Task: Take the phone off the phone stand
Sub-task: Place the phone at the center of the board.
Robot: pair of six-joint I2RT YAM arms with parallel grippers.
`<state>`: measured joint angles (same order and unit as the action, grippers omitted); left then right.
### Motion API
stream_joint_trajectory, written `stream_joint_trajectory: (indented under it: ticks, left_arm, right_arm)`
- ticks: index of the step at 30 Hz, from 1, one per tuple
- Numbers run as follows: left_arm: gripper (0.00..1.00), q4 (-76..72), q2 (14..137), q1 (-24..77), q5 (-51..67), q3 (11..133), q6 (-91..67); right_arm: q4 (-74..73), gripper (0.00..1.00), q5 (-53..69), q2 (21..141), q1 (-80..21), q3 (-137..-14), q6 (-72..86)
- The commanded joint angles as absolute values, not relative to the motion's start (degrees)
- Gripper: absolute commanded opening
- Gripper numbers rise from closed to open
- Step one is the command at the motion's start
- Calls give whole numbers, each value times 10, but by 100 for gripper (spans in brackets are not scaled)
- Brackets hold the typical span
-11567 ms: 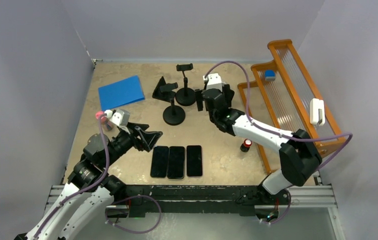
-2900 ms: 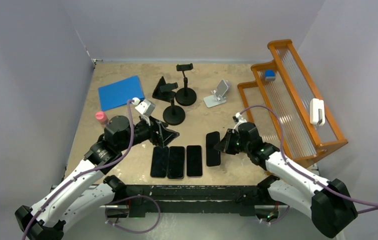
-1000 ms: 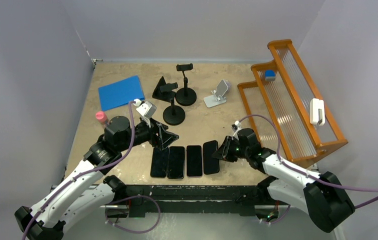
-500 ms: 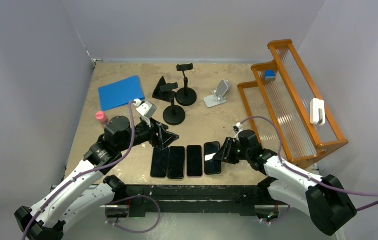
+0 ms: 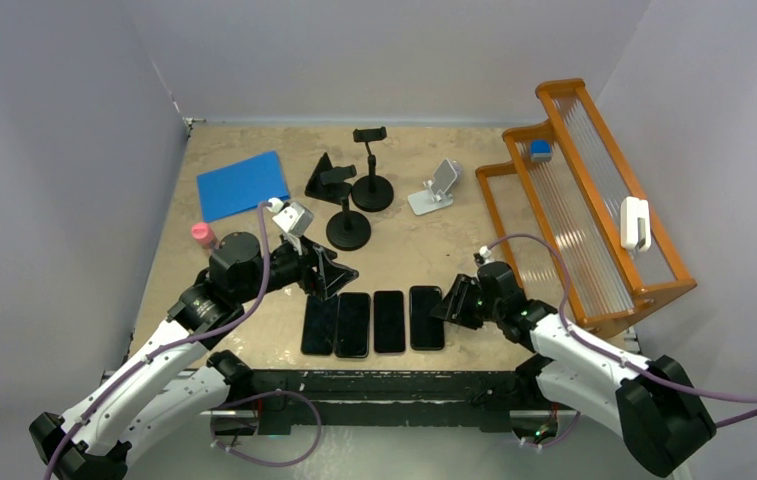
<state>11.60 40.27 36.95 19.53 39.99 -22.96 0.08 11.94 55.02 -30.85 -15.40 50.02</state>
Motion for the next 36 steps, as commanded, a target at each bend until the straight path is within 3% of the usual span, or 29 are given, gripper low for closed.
stream_joint_trajectory:
  ticks: [1, 24, 36]
  left_arm:
    - [68, 93, 398, 371, 203, 404, -228]
    - [69, 94, 397, 371, 200, 403, -229]
    - [69, 91, 398, 372, 200, 402, -227]
  right_arm:
    - [1, 46, 87, 534, -311, -159, 518]
    - [-84, 53, 14, 481, -312, -184, 553]
    - [-63, 53, -64, 533, -314, -388, 491]
